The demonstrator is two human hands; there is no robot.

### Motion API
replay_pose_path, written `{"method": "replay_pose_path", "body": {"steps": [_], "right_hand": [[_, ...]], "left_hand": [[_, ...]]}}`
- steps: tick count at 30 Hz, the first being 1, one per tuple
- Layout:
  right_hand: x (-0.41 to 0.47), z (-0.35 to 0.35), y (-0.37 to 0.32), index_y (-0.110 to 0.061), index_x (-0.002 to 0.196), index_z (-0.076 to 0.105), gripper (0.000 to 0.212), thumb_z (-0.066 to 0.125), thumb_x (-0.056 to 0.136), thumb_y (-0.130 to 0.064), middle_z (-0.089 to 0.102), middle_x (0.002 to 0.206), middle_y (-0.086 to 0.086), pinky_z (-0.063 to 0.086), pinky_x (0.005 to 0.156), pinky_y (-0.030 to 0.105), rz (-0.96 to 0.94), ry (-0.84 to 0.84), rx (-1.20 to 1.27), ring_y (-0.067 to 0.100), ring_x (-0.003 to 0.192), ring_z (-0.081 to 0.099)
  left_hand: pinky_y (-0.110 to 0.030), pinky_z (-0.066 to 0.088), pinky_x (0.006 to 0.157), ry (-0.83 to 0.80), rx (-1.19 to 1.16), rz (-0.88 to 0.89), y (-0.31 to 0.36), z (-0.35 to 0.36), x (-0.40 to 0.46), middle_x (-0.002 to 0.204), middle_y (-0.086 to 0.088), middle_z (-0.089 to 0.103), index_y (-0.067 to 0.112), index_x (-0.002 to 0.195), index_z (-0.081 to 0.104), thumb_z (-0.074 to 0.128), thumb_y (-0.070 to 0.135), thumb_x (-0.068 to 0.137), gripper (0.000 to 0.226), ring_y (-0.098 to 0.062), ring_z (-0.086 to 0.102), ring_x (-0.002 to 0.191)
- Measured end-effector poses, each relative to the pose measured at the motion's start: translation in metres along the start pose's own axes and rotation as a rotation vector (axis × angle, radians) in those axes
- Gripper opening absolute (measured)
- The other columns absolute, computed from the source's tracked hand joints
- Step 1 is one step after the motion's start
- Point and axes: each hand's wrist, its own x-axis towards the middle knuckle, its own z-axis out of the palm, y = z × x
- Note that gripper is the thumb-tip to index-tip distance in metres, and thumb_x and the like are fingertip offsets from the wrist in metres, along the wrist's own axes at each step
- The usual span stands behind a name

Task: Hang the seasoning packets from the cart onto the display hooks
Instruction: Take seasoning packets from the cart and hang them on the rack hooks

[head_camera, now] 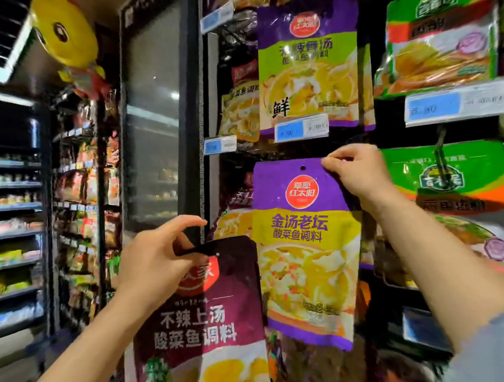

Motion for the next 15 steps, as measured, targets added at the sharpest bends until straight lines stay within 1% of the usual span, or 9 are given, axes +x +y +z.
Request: {"method": "replay_pose_path", "body": {"steps": [1,3,5,6,8,10,12,14,15], "right_hand": [[0.005,0.004,0.001,-0.018,0.073,0.072,0.006,0.071,0.079,-0.018,0.07,0.079,0.008,0.053,0.08,0.042,0.037,-0.01,0.038,0.024,0.08,0.064],[0.015,0.011,0.005,-0.025,0.065,0.066,0.016,0.071,0.078,-0.018,0.068,0.075,0.006,0.054,0.08,0.046,0.082,-0.018,0.104,0.027,0.08,0.066],[0.026,0.014,0.007,-0.026,0.06,0.064,0.021,0.071,0.078,-0.018,0.069,0.076,0.007,0.055,0.08,0.047,0.122,-0.016,0.153,0.027,0.08,0.067],[0.03,0.015,0.008,-0.025,0.06,0.063,0.022,0.071,0.079,-0.016,0.069,0.078,0.01,0.055,0.08,0.047,0.149,-0.017,0.19,0.028,0.08,0.067],[0.04,0.015,0.01,-0.021,0.061,0.064,0.023,0.069,0.08,-0.011,0.069,0.08,0.015,0.053,0.079,0.047,0.176,-0.022,0.267,0.027,0.079,0.065],[0.05,0.016,0.011,-0.016,0.065,0.065,0.02,0.067,0.082,-0.006,0.068,0.078,0.012,0.052,0.077,0.041,0.18,-0.03,0.325,0.024,0.077,0.062],[0.058,0.018,0.011,-0.009,0.077,0.067,0.01,0.064,0.084,-0.002,0.065,0.077,0.006,0.052,0.076,0.036,0.199,-0.04,0.383,0.02,0.076,0.062],[0.061,0.02,0.012,-0.003,0.088,0.068,0.007,0.063,0.085,0.0,0.063,0.076,0.005,0.052,0.072,0.033,0.204,-0.051,0.399,0.019,0.073,0.061],[0.062,0.02,0.013,-0.001,0.088,0.067,0.007,0.062,0.085,0.002,0.063,0.075,0.005,0.051,0.068,0.03,0.205,-0.058,0.406,0.017,0.07,0.06]], "left_hand": [[-0.029,0.043,0.055,-0.006,-0.004,0.005,-0.002,0.002,0.003,0.086,0.034,0.058,0.052,0.096,0.061,0.087,0.021,0.064,0.052,0.003,0.055,0.068],[-0.033,0.047,0.056,-0.009,0.002,0.018,-0.005,0.004,0.008,0.09,0.033,0.057,0.051,0.102,0.059,0.087,0.02,0.065,0.056,0.003,0.055,0.069],[-0.035,0.048,0.057,-0.002,0.01,0.005,-0.009,0.006,0.013,0.091,0.033,0.057,0.052,0.101,0.059,0.086,0.019,0.066,0.055,0.002,0.055,0.07],[-0.033,0.046,0.056,0.003,0.015,-0.005,-0.011,0.007,0.015,0.09,0.033,0.057,0.053,0.098,0.059,0.086,0.019,0.066,0.053,0.002,0.055,0.069],[-0.029,0.041,0.055,0.013,0.025,-0.021,-0.016,0.01,0.02,0.09,0.031,0.057,0.055,0.099,0.058,0.087,0.021,0.065,0.056,0.002,0.055,0.068],[-0.028,0.039,0.054,0.018,0.045,-0.024,-0.02,0.014,0.025,0.09,0.031,0.057,0.053,0.103,0.058,0.087,0.02,0.064,0.058,0.003,0.054,0.067],[-0.03,0.04,0.055,0.02,0.07,-0.029,-0.02,0.019,0.029,0.09,0.031,0.058,0.052,0.108,0.055,0.087,0.021,0.064,0.063,0.002,0.054,0.064],[-0.031,0.044,0.057,0.024,0.084,-0.04,-0.019,0.023,0.032,0.088,0.032,0.059,0.051,0.105,0.059,0.087,0.021,0.065,0.058,-0.001,0.054,0.059],[-0.032,0.046,0.058,0.025,0.084,-0.044,-0.018,0.024,0.034,0.087,0.033,0.059,0.051,0.105,0.06,0.087,0.021,0.065,0.057,-0.002,0.055,0.059]]}}
